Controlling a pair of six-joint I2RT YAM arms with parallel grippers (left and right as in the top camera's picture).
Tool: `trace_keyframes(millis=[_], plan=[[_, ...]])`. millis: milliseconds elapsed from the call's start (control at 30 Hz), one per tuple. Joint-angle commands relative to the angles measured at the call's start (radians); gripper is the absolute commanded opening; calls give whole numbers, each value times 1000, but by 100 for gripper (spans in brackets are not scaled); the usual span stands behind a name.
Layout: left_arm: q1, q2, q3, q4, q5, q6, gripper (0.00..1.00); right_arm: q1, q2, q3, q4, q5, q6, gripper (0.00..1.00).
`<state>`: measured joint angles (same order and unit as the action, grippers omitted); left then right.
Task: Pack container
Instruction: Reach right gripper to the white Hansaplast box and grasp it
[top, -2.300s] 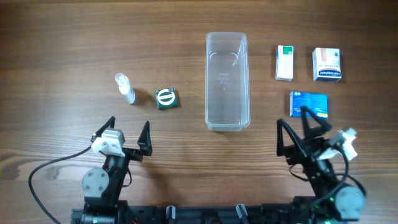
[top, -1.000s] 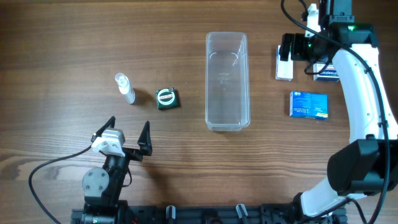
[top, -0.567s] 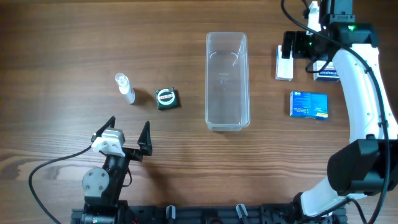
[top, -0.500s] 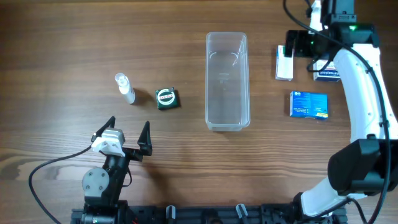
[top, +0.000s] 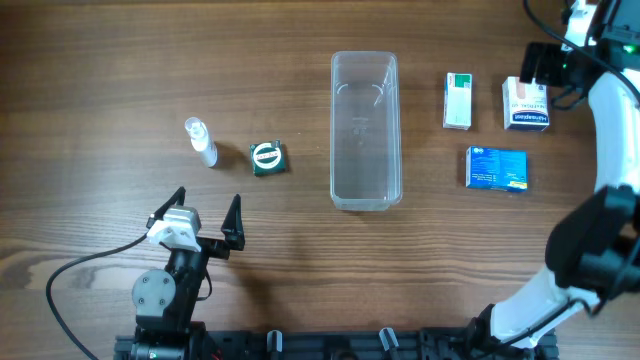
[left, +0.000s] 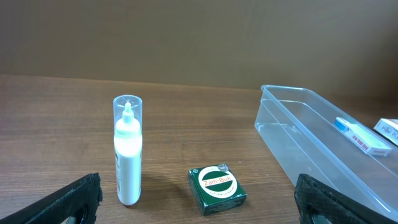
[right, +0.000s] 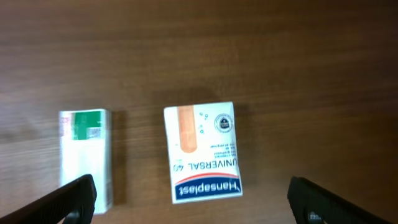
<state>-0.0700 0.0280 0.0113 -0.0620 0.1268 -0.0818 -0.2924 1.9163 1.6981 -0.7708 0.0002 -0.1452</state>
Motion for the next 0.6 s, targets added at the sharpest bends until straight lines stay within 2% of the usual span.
trace_keyframes(millis=[0,133,267,567], plan=[[8,-3,-6,-4,-9,-9,100,-17,112,9,31,-6,-20,100],[8,-3,-6,-4,-9,-9,100,-17,178,9,71,40,-24,100],[8,-3,-6,-4,-9,-9,100,-17,222,9,93,40,-79,100],[8,-3,-6,-3,-9,-9,100,-41,270,9,102,6,-80,100]])
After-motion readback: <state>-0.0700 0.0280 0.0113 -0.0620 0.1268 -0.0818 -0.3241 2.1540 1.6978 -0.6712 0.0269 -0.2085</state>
